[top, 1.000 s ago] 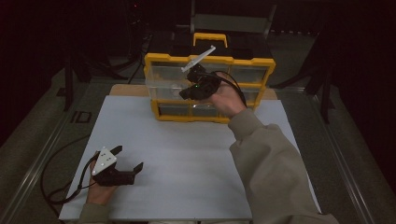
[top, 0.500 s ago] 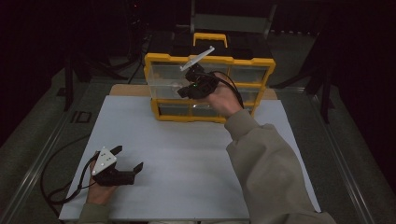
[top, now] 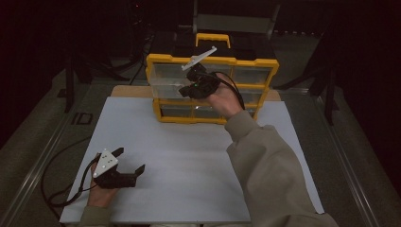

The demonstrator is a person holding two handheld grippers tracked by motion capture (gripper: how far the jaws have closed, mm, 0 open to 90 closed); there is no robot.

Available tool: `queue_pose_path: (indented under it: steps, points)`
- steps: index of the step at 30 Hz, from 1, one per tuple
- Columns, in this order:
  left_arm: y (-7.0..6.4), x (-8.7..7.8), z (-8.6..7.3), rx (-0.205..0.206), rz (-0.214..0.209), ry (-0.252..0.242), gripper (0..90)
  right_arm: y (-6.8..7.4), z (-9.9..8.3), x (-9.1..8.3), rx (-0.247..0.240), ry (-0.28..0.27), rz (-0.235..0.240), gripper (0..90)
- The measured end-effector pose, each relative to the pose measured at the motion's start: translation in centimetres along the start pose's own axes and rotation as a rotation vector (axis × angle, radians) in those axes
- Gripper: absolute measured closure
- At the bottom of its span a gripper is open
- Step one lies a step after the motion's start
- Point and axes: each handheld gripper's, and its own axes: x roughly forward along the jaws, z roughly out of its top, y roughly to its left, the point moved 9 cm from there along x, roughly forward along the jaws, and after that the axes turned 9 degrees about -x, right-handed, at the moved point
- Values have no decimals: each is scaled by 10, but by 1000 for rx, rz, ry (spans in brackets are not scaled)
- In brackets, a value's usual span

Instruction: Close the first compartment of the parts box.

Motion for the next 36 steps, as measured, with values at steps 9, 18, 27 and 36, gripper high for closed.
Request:
queue_pose_path:
  steps: [9,18,27,36]
  points:
    - [0,0,0,-2,0,-3,3,0,1,1,1,-3,-18,895]
    - [0,0,0,-1,1,-3,3,0,2,3,6,-11,-31,895]
    - [0,-1,1,-1,3,-4,3,2,5,9,5,-19,-35,895]
    - [0,-1,1,-1,3,-4,3,1,6,13,15,-27,-48,895]
